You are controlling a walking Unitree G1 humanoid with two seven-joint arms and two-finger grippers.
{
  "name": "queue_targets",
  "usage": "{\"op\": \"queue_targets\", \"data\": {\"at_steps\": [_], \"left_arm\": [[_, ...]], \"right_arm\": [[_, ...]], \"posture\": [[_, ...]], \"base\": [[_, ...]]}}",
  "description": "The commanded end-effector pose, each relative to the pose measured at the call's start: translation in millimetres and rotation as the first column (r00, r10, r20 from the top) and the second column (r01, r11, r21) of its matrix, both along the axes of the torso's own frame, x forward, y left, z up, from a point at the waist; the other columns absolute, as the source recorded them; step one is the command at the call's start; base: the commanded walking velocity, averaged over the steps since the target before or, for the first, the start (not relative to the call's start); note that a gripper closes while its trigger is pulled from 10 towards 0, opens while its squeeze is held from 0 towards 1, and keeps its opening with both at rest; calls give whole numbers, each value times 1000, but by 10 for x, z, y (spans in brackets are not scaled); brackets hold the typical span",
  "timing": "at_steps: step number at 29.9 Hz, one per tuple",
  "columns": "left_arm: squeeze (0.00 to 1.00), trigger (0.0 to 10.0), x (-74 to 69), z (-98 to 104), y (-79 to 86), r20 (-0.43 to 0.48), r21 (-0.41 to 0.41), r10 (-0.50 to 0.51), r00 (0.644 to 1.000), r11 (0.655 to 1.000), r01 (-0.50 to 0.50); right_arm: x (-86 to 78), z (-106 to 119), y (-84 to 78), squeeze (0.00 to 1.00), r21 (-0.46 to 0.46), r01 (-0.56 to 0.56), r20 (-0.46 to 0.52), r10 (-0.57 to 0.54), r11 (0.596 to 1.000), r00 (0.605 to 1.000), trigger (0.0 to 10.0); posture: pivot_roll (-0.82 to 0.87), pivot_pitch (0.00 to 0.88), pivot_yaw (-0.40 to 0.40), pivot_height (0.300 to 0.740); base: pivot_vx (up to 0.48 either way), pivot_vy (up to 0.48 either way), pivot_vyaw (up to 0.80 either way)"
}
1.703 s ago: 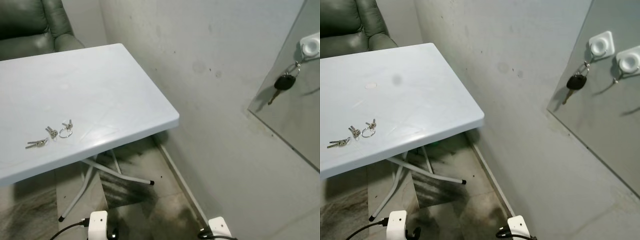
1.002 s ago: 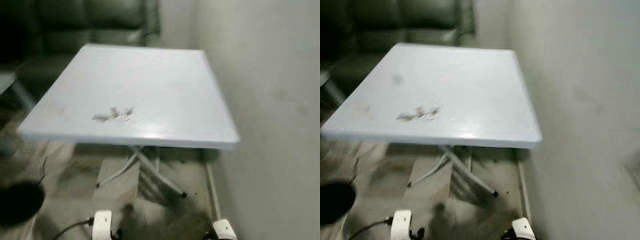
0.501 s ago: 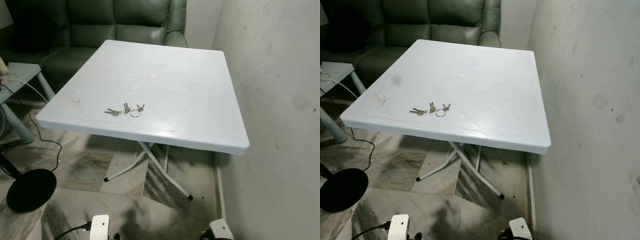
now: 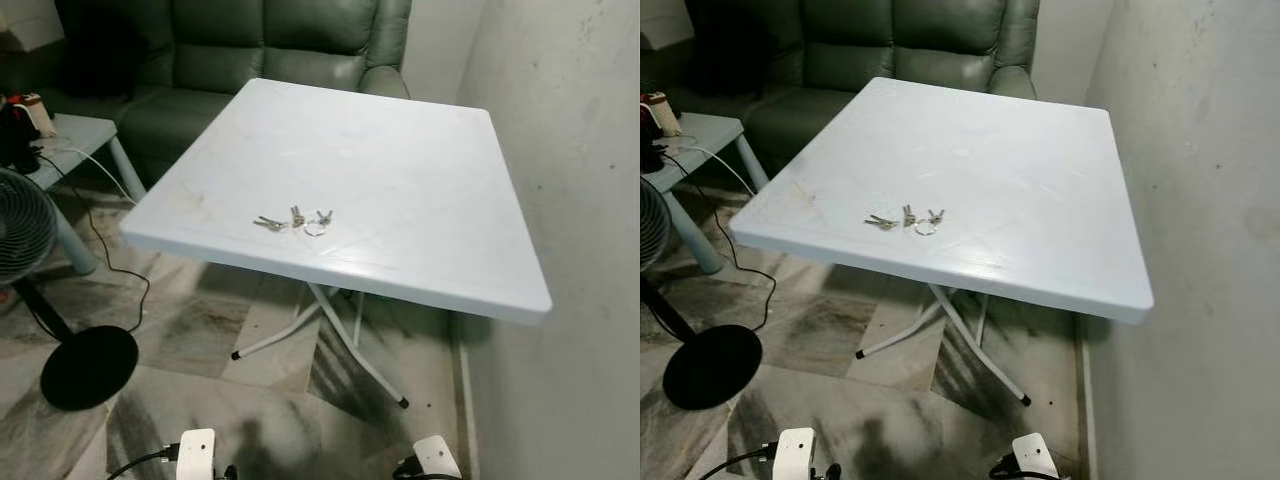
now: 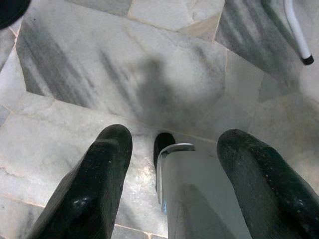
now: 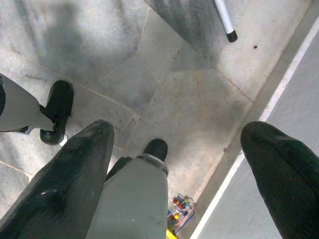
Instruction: Hang keys on a hook
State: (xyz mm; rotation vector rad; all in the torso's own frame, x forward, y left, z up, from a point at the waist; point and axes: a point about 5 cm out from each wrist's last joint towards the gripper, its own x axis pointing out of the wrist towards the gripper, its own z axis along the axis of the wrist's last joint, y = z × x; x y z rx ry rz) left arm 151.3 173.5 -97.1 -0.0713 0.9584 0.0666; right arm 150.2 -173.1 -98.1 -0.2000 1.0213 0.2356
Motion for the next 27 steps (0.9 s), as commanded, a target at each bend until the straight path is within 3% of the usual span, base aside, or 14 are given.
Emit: {"op": "queue_targets", "data": {"at_steps": [1,27], "left_arm": [[0,10000,-12,-5,20,-8,-2,9,1000,1000,-9],[0,10000,12,4,35,-5,-16,36,999,999,-36]], "right_arm": [[7,3,-14,0,5,16,-1,-16,1000,1000,10000],[32,13,-24,0,24,54,4,-54,998,999,10000]], "posture": [[-83,0,-26,740],[-89,0,-26,740]], "base": [[0,442,0],[0,472,0]]}}
